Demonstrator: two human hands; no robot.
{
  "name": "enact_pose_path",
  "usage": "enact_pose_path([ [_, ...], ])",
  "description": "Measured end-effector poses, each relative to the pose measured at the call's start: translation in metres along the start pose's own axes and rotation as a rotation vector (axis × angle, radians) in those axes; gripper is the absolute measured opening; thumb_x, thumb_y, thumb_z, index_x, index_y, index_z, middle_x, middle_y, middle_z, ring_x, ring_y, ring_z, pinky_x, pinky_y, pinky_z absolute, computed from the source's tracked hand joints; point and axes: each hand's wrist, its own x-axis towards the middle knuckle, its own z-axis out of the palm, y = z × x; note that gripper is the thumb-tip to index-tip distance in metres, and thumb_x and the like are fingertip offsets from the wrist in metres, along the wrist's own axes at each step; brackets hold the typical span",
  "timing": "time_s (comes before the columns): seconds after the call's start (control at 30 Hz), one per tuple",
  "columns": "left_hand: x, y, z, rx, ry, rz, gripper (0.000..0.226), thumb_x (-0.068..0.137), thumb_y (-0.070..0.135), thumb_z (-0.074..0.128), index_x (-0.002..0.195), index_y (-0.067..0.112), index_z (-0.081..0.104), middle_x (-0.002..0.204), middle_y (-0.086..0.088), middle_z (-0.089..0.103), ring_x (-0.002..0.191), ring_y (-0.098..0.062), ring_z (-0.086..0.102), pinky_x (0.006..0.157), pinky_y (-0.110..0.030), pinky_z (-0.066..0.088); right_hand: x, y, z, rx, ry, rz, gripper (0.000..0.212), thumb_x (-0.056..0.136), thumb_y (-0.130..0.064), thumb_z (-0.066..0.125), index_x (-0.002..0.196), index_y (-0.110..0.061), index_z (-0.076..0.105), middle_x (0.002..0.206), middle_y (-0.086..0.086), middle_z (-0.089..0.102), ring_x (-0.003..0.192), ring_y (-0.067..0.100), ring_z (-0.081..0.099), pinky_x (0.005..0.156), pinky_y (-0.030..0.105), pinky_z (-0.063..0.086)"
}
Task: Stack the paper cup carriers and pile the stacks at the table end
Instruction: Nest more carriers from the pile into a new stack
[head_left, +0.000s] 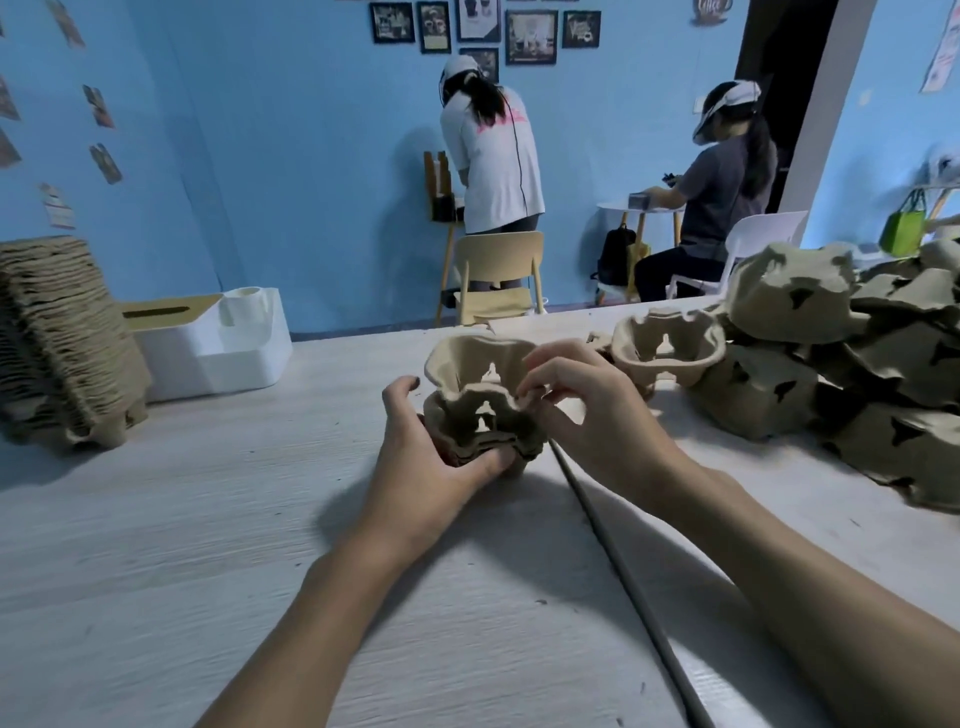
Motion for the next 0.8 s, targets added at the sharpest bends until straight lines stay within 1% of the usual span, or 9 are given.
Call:
enact_pose_path([
  [0.1, -0.002, -0.001, 0.0, 0.021, 0.0, 0.015, 0.107, 0.068, 0.037, 0.09, 0.144, 0.035, 0.014, 0.125, 0.0, 0.056, 0.111, -0.017, 0.061, 0.096, -0.029, 0.045, -0.001, -0.003, -0.009, -0.025, -0.016, 0.05, 0.034, 0.075, 0.003, 0.055, 0.102, -0.011, 0.071, 0.11, -0.002, 0.059, 0.091, 0.005, 0.056, 0.08, 0.016, 0.046],
  [0.2, -0.002, -0.002, -0.001, 0.052, -0.006, 0.009, 0.104, 0.067, 0.041, 0.09, 0.141, 0.046, 0.017, 0.127, -0.004, 0.055, 0.111, -0.018, 0.06, 0.102, -0.035, 0.046, 0.0, 0.012, -0.019, -0.259, 0.096, 0.118, 0.036, 0.076, -0.009, 0.052, 0.109, -0.015, 0.068, 0.111, 0.0, 0.059, 0.098, 0.017, 0.055, 0.088, 0.032, 0.043],
  [0.23, -0.003, -0.001, -0.001, 0.064, -0.011, 0.016, 0.097, 0.069, 0.042, 0.089, 0.139, 0.049, 0.022, 0.125, -0.004, 0.055, 0.109, -0.016, 0.06, 0.1, -0.033, 0.047, 0.0, 0.02, -0.022, -0.442, 0.11, 0.145, 0.034, 0.081, -0.013, 0.055, 0.113, -0.017, 0.066, 0.117, 0.001, 0.059, 0.107, 0.022, 0.052, 0.092, 0.036, 0.036],
  [0.3, -0.005, 0.002, -0.002, 0.109, -0.042, 0.037, 0.075, 0.073, 0.042, 0.086, 0.131, 0.047, 0.038, 0.119, 0.001, 0.052, 0.101, -0.003, 0.056, 0.09, -0.014, 0.043, -0.001, 0.034, -0.029, -0.733, 0.094, 0.223, 0.037, 0.087, -0.024, 0.058, 0.124, -0.022, 0.06, 0.131, 0.004, 0.053, 0.123, 0.027, 0.039, 0.099, 0.04, 0.024],
  [0.33, -0.006, 0.004, -0.003, 0.137, -0.061, 0.04, 0.064, 0.076, 0.042, 0.084, 0.127, 0.044, 0.045, 0.116, 0.003, 0.049, 0.095, 0.004, 0.052, 0.082, -0.003, 0.038, -0.001, 0.038, -0.033, -0.798, 0.075, 0.277, 0.042, 0.089, -0.03, 0.059, 0.131, -0.023, 0.055, 0.136, 0.004, 0.05, 0.128, 0.027, 0.035, 0.103, 0.04, 0.02],
  [0.43, -0.005, 0.005, -0.003, 0.168, -0.08, 0.035, 0.045, 0.077, 0.043, 0.081, 0.114, 0.033, 0.058, 0.112, 0.002, 0.047, 0.089, 0.007, 0.049, 0.072, 0.005, 0.033, -0.002, 0.048, -0.04, -0.905, 0.019, 0.41, 0.057, 0.09, -0.043, 0.059, 0.141, -0.026, 0.04, 0.135, 0.004, 0.054, 0.131, 0.027, 0.037, 0.108, 0.043, 0.015],
  [0.6, -0.005, 0.006, -0.003, 0.176, -0.071, 0.033, 0.04, 0.077, 0.043, 0.082, 0.108, 0.031, 0.06, 0.111, 0.002, 0.047, 0.088, 0.007, 0.049, 0.071, 0.006, 0.032, -0.002, 0.047, -0.043, -0.918, 0.029, 0.425, 0.048, 0.084, -0.055, 0.061, 0.122, -0.027, 0.051, 0.103, -0.003, 0.066, 0.11, 0.025, 0.045, 0.092, 0.041, 0.017],
  [0.7, -0.006, 0.007, -0.004, 0.183, -0.07, 0.037, 0.038, 0.077, 0.043, 0.081, 0.107, 0.033, 0.059, 0.111, 0.002, 0.047, 0.087, 0.008, 0.048, 0.071, 0.006, 0.032, -0.002, 0.045, -0.042, -0.922, 0.034, 0.418, 0.037, 0.084, -0.059, 0.061, 0.103, -0.027, 0.066, 0.094, -0.007, 0.065, 0.104, 0.021, 0.043, 0.086, 0.039, 0.016],
  [0.8, -0.006, 0.008, -0.004, 0.179, -0.07, 0.031, 0.038, 0.077, 0.043, 0.081, 0.106, 0.033, 0.059, 0.11, 0.003, 0.047, 0.087, 0.008, 0.048, 0.071, 0.006, 0.032, -0.002, 0.048, -0.042, -0.92, 0.006, 0.424, 0.042, 0.08, -0.067, 0.06, 0.09, -0.027, 0.069, 0.089, -0.009, 0.063, 0.102, 0.019, 0.039, 0.084, 0.04, 0.016],
])
